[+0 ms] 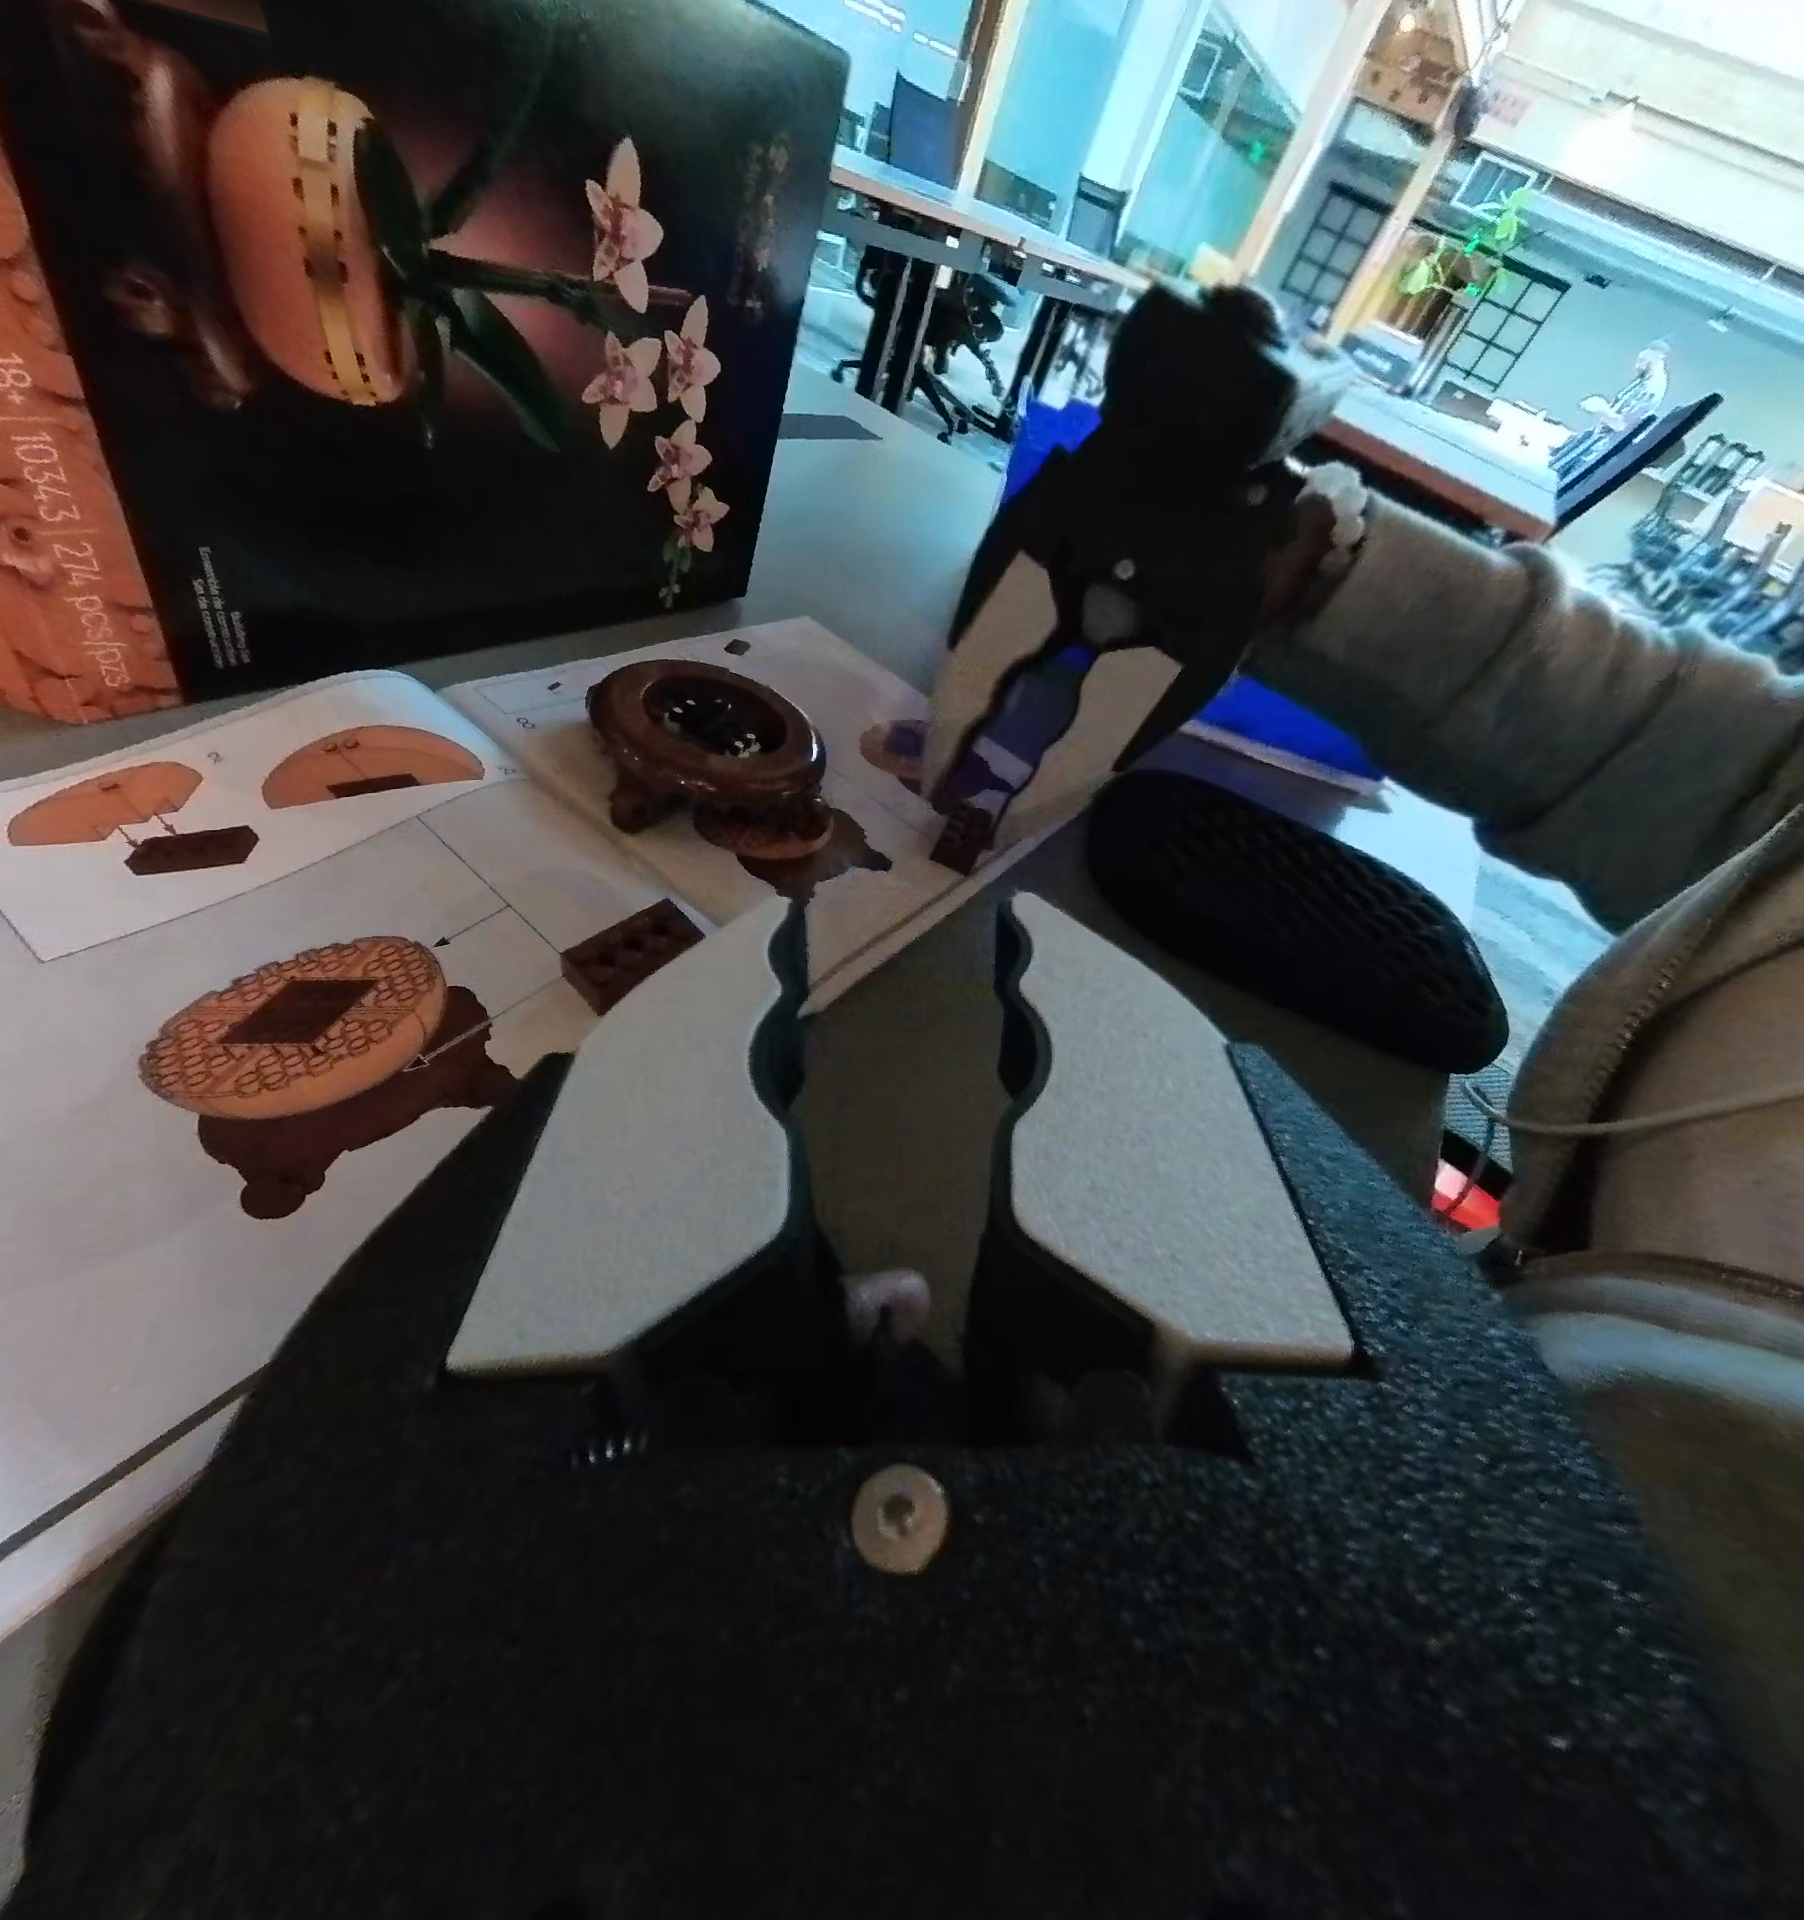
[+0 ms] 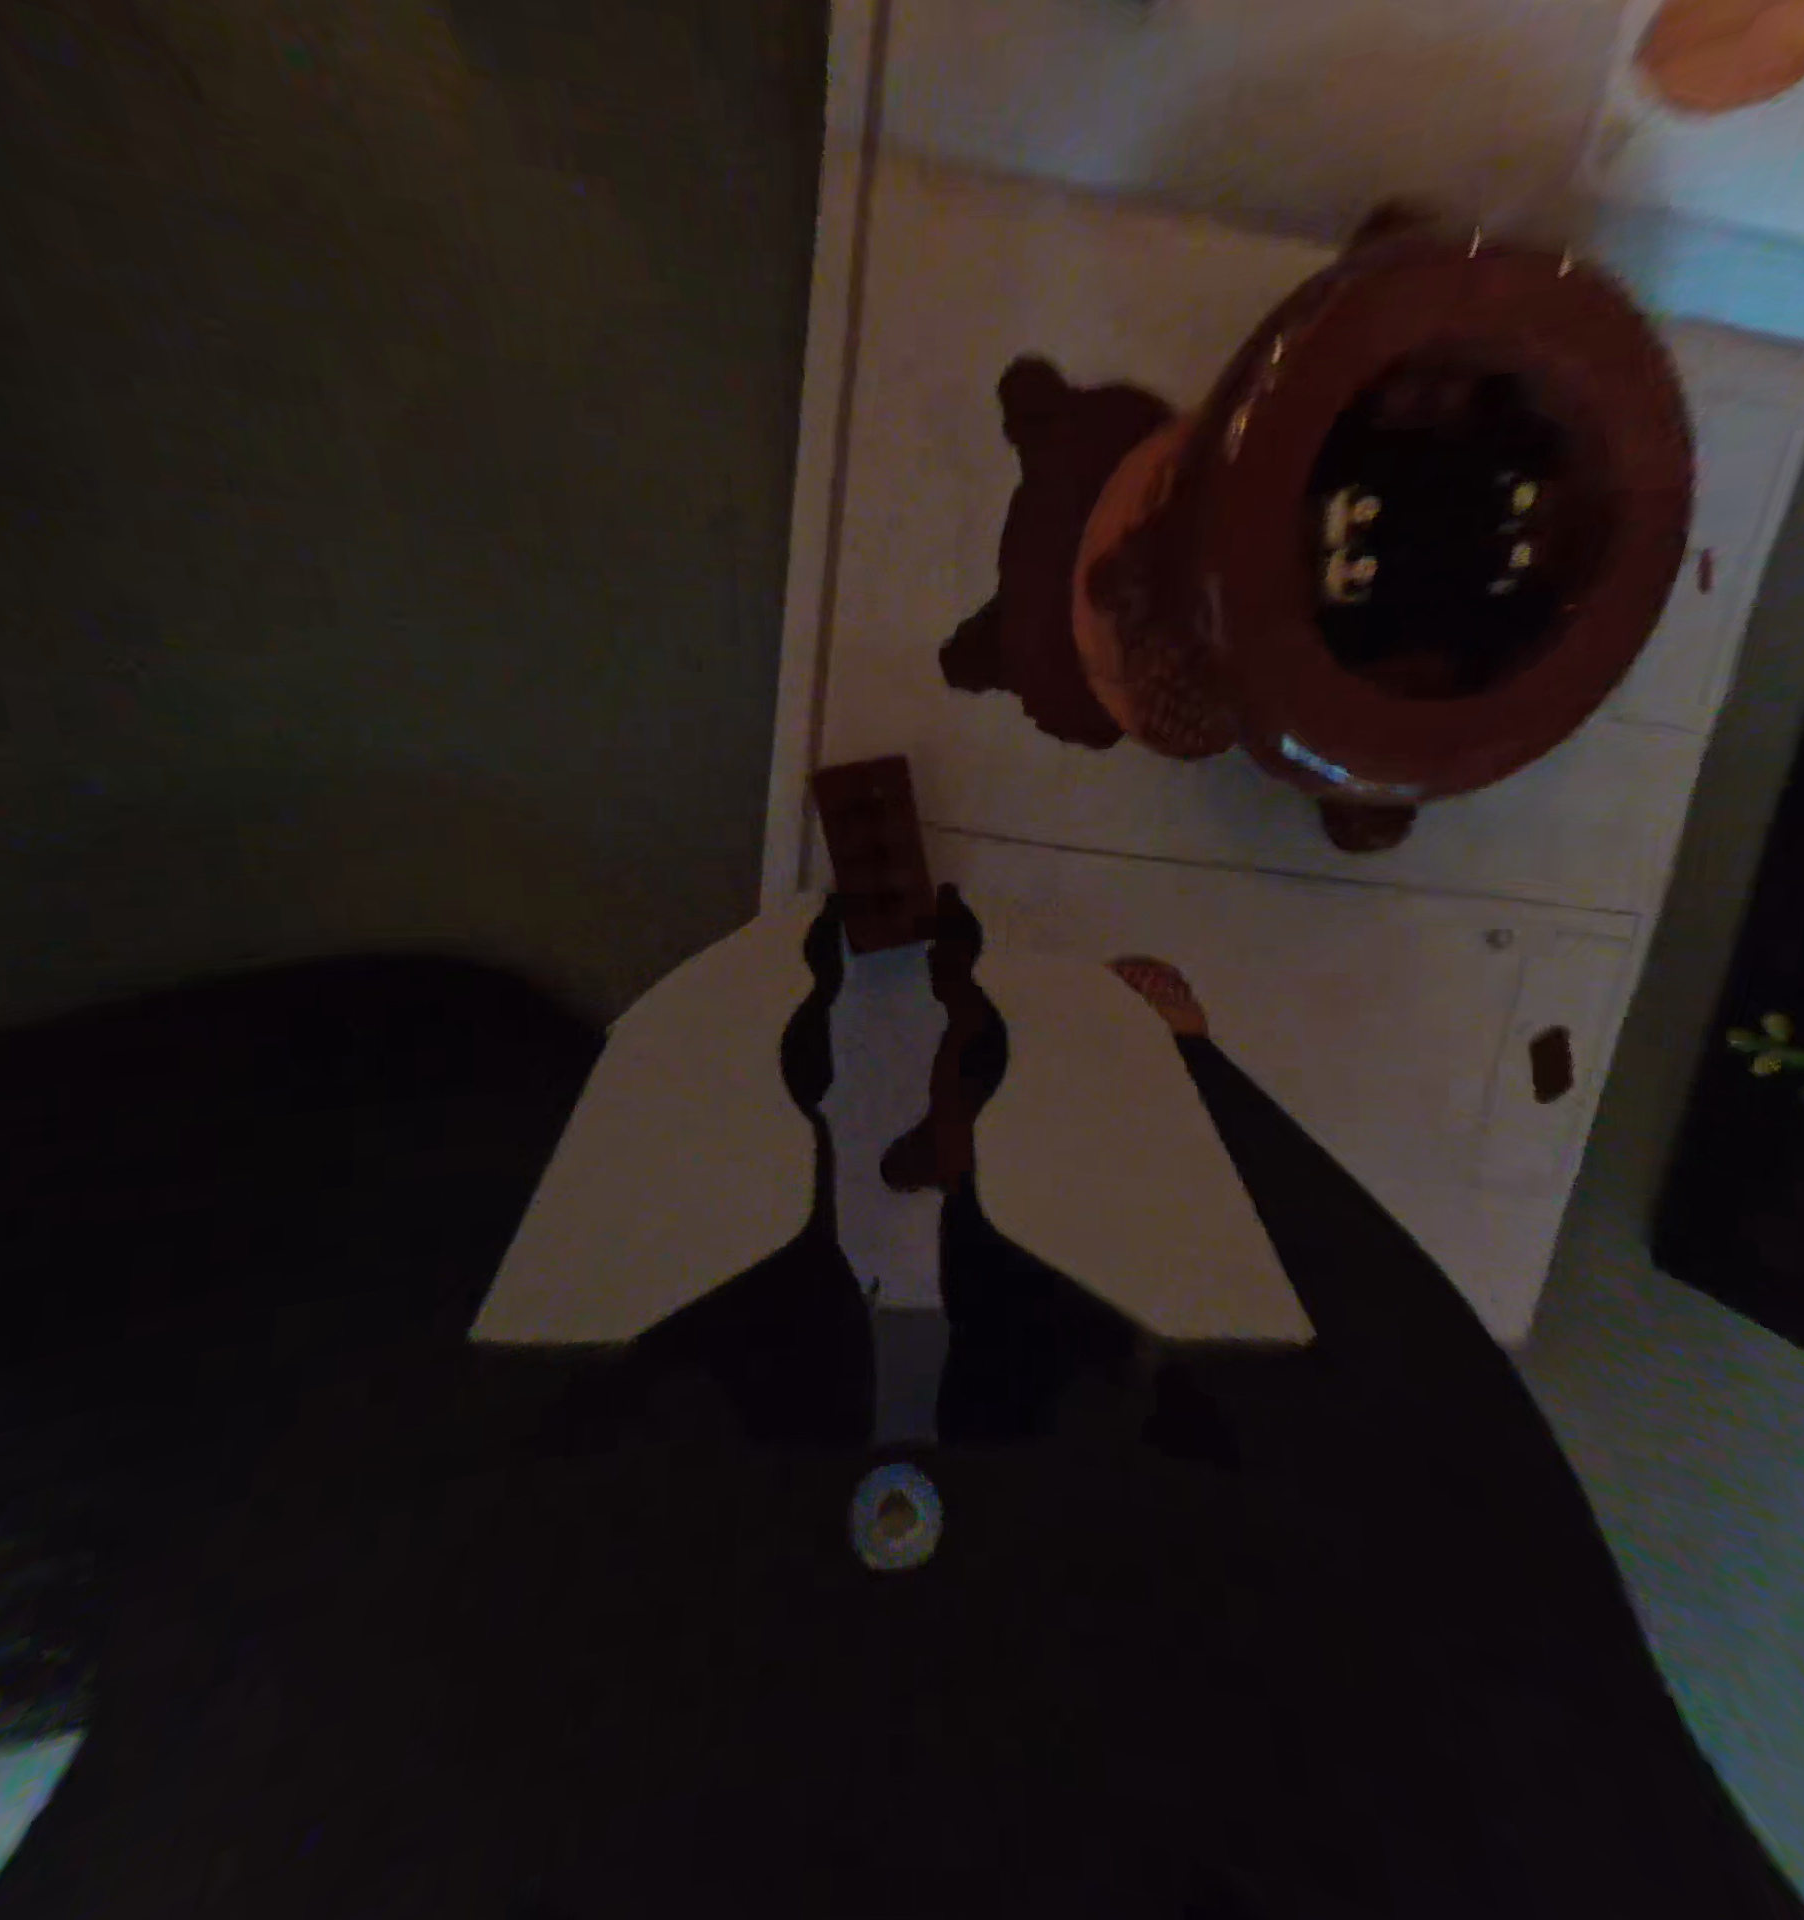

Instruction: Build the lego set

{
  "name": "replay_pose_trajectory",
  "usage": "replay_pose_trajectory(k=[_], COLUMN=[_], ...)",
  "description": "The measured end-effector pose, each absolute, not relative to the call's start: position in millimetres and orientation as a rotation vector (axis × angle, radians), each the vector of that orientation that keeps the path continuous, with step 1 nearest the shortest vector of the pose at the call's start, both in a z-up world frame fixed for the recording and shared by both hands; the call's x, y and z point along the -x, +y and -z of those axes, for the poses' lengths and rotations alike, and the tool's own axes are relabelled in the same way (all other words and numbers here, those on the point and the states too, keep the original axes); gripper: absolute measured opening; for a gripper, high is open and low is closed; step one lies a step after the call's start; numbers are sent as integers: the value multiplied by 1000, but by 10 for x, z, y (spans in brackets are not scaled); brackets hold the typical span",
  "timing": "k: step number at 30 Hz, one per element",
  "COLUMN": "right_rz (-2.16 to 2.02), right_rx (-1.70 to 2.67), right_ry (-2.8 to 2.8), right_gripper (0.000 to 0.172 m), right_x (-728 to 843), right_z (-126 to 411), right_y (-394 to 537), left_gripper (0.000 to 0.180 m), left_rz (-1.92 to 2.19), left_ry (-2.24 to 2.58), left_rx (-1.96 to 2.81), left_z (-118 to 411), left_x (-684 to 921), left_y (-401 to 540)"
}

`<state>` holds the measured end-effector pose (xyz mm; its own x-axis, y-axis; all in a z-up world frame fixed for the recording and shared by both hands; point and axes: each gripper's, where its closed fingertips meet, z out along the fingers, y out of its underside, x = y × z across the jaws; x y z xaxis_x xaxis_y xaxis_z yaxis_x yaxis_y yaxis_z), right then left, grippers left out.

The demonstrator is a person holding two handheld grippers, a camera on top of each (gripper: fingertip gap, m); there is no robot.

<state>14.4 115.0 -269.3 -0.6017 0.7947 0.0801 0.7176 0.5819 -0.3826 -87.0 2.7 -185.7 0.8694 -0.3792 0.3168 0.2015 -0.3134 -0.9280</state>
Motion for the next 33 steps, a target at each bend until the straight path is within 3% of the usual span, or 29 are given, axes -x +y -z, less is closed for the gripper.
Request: replay_pose_trajectory(k=[6,12,16,23,26,28,33], right_rz=[-670,-577,-605,-932,-715,-409,-76], right_rx=[1303,1472,1488,1399,1433,1511,1718], right_ry=[-2371,-2354,-2310,-1783,-1613,-1582,-1968], right_gripper=[16,16,41,42,36,22,22], right_x=[410,665,666,88,-702,-1321,-2311], right_z=[2418,2598,2594,1301,777,634,1102], right_y=[866,783,759,1011,1645,2274,3212], left_gripper=[34,34,34,34,34,34,34], left_rz=[549,543,540,539,551,559,588], left_ry=[127,130,126,128,132,130,120], left_rx=[1799,1810,1817,1816,1803,1794,1791], left_z=[1854,1868,1877,1875,1860,1849,1843], left_x=[887,883,887,886,881,882,887], left_y=[29,36,41,39,30,25,25])
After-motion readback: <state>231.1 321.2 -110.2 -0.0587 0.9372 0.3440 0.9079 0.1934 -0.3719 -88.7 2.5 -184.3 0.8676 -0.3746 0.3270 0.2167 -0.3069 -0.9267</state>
